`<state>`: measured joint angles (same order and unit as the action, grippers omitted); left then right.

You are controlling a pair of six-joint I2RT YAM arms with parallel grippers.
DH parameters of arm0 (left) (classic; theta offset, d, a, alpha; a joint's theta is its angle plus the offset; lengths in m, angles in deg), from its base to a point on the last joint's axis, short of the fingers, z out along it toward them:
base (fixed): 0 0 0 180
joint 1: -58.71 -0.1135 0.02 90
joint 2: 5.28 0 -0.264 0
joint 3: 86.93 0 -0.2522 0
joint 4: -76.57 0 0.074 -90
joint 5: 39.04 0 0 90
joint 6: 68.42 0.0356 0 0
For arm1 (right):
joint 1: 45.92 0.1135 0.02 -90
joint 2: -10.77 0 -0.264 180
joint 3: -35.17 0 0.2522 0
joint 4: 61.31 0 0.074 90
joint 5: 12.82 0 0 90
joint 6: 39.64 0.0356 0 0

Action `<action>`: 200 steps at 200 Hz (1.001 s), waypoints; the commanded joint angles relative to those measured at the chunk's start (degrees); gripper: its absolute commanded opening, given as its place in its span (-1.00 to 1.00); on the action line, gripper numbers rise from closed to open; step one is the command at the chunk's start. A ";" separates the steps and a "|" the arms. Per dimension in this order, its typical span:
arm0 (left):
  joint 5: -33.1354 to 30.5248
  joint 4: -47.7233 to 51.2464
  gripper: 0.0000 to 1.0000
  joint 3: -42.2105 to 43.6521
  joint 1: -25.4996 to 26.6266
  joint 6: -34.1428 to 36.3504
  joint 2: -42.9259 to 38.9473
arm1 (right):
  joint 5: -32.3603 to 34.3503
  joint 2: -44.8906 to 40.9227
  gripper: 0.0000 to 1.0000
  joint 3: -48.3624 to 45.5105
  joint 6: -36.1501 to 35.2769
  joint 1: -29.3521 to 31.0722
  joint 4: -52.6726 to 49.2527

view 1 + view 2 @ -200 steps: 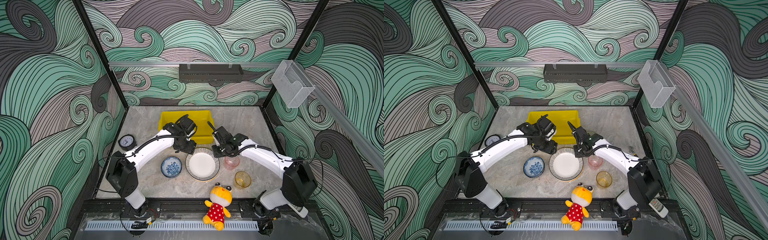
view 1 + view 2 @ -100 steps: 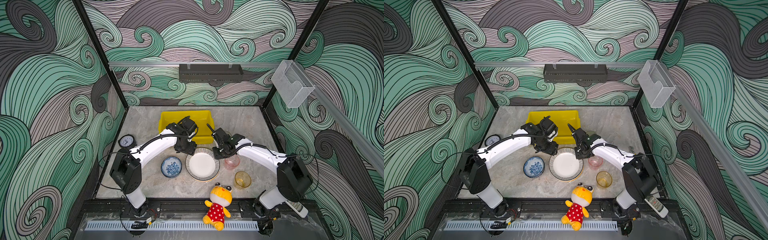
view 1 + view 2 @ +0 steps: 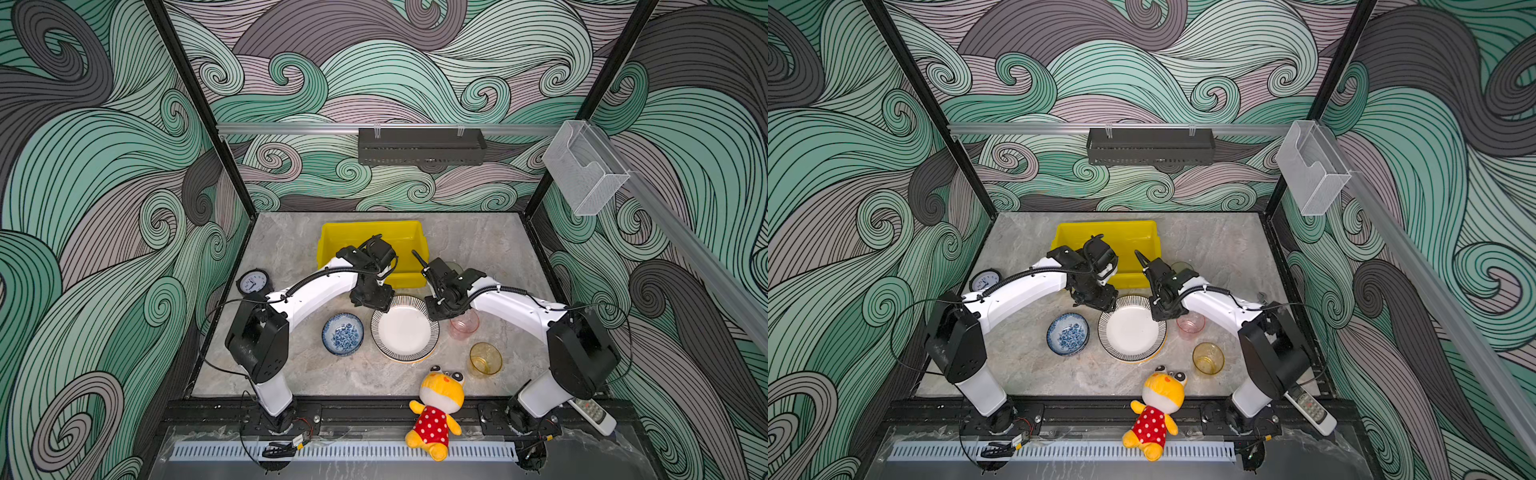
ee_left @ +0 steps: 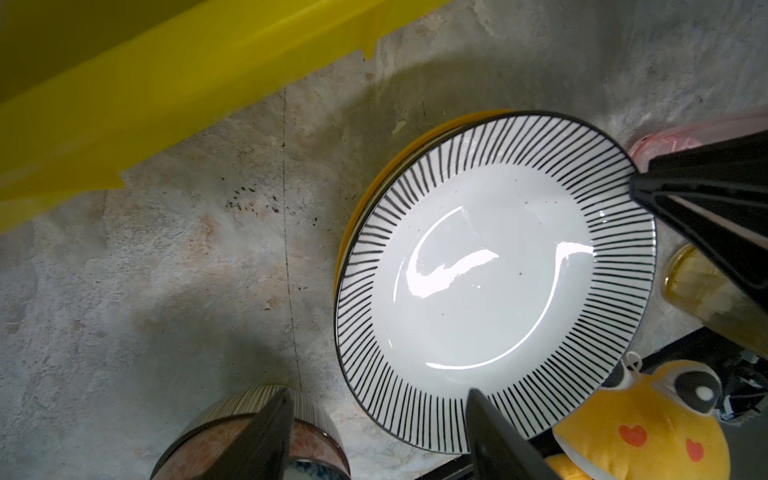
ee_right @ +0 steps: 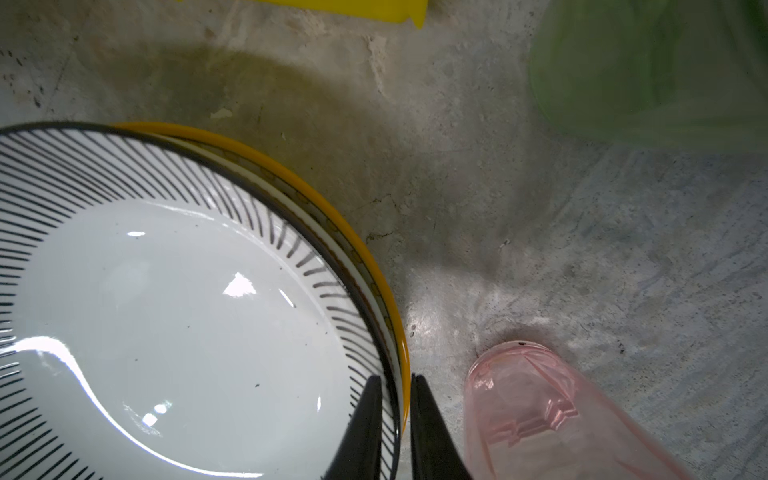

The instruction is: Place the mixed dishes into the plastic bin

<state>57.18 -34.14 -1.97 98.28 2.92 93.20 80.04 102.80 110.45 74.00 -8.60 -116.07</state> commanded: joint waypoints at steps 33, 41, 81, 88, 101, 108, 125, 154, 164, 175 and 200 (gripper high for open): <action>0.20 1.46 0.36 -0.90 0.42 -0.24 2.02 | 0.23 0.81 -0.78 -1.50 0.92 -0.23 -0.31; 0.13 1.63 0.36 -0.97 0.42 -0.30 2.33 | 0.24 0.92 -0.79 -1.59 0.87 -0.22 -0.27; -0.15 1.96 0.32 -1.43 0.36 -0.65 4.28 | -0.12 1.11 -0.85 -1.89 1.14 -0.23 -0.31; -0.15 2.20 0.30 -1.52 0.37 -0.79 4.48 | -0.35 1.09 -0.85 -1.93 1.21 -0.27 -0.22; -0.20 2.19 0.29 -1.52 0.33 -1.18 4.63 | -0.66 1.12 -0.87 -2.01 1.32 -0.18 -0.26; -0.31 2.21 0.29 -1.48 0.33 -1.37 4.71 | -0.80 1.21 -0.88 -2.08 1.31 -0.14 -0.34; -0.66 2.59 0.26 -1.67 0.32 -1.69 5.02 | -0.78 1.54 -0.89 -2.11 1.16 -0.14 -0.14; -1.65 3.03 0.20 -1.85 0.24 -2.24 5.87 | -1.00 2.37 -0.90 -1.76 1.34 -0.12 -0.14; -1.65 2.97 0.19 -1.80 0.29 -2.34 5.93 | -1.28 2.36 -0.90 -1.75 1.34 -0.08 -0.17; -1.65 2.92 0.17 -1.73 0.24 -2.34 6.03 | -1.28 2.21 -0.90 -1.78 1.25 -0.04 -0.15; -1.28 3.29 0.16 -2.13 0.15 -2.52 6.88 | -1.64 1.91 -0.89 -2.10 1.39 -0.01 -0.15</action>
<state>56.53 -33.26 -2.03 98.28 1.39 98.62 79.29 103.09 110.08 74.40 -8.60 -114.21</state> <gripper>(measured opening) 0.584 0.055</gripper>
